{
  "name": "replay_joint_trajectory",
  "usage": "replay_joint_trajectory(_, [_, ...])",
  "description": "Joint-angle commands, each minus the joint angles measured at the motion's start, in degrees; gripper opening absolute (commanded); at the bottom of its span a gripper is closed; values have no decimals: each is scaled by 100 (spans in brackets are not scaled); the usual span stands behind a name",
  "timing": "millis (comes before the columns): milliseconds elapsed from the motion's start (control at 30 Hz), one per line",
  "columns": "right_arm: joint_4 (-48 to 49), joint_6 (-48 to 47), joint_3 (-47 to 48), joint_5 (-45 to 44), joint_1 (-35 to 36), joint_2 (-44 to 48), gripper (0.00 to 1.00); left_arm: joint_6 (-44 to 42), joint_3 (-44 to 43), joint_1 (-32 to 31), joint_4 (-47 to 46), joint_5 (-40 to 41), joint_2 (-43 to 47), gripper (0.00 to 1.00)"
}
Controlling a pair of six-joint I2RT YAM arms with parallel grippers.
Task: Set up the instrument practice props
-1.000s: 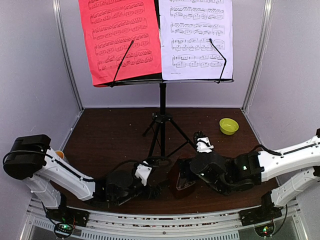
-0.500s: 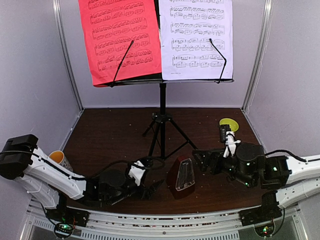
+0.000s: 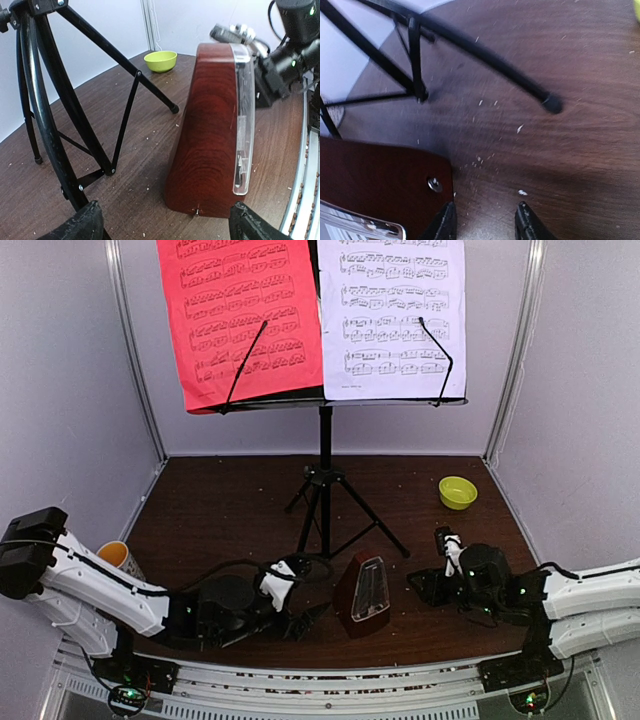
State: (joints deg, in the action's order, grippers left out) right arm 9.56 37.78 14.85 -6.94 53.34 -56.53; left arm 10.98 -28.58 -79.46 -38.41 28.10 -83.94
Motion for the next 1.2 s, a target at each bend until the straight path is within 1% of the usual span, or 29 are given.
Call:
replay_joint_trajectory(0, [1085, -176, 158, 782, -26, -1009, 37, -24, -210, 1, -68, -124, 47, 89])
replay_joint_trajectory(133, [1710, -133, 261, 1201, -17, -1863, 31, 101, -215, 16, -38, -210, 122, 89])
replay_joint_trajectory(233, [2209, 83, 150, 1416, 15, -2193, 30, 222, -193, 56, -4, -289, 278, 89])
replay_joint_trajectory(433, [2716, 303, 233, 1427, 616, -2603, 29, 237, -371, 71, 118, -429, 341, 89])
replay_joint_trajectory(533, [2778, 361, 375, 1364, 916, -2802, 29, 332, -485, 82, 169, -447, 319, 90])
replay_joint_trajectory(767, [2759, 423, 530, 1348, 1215, -2890, 29, 732, -881, 84, 324, -574, 110, 91])
replay_joint_trajectory(867, [2685, 359, 744, 1387, 1345, -3044, 29, 954, -941, 80, 176, -575, 2, 91])
replay_joint_trajectory(1033, [2956, 439, 894, 1502, 1476, -3332, 29, 1290, -1093, 31, 84, -424, -142, 91])
replay_joint_trajectory(1100, [2963, 443, 922, 1496, 1527, -3355, 29, 1438, -1291, -5, 386, -147, -214, 91])
replay_joint_trajectory(1167, [2970, 441, 904, 1479, 1550, -3328, 29, 1621, -1552, -37, 975, 213, -300, 91])
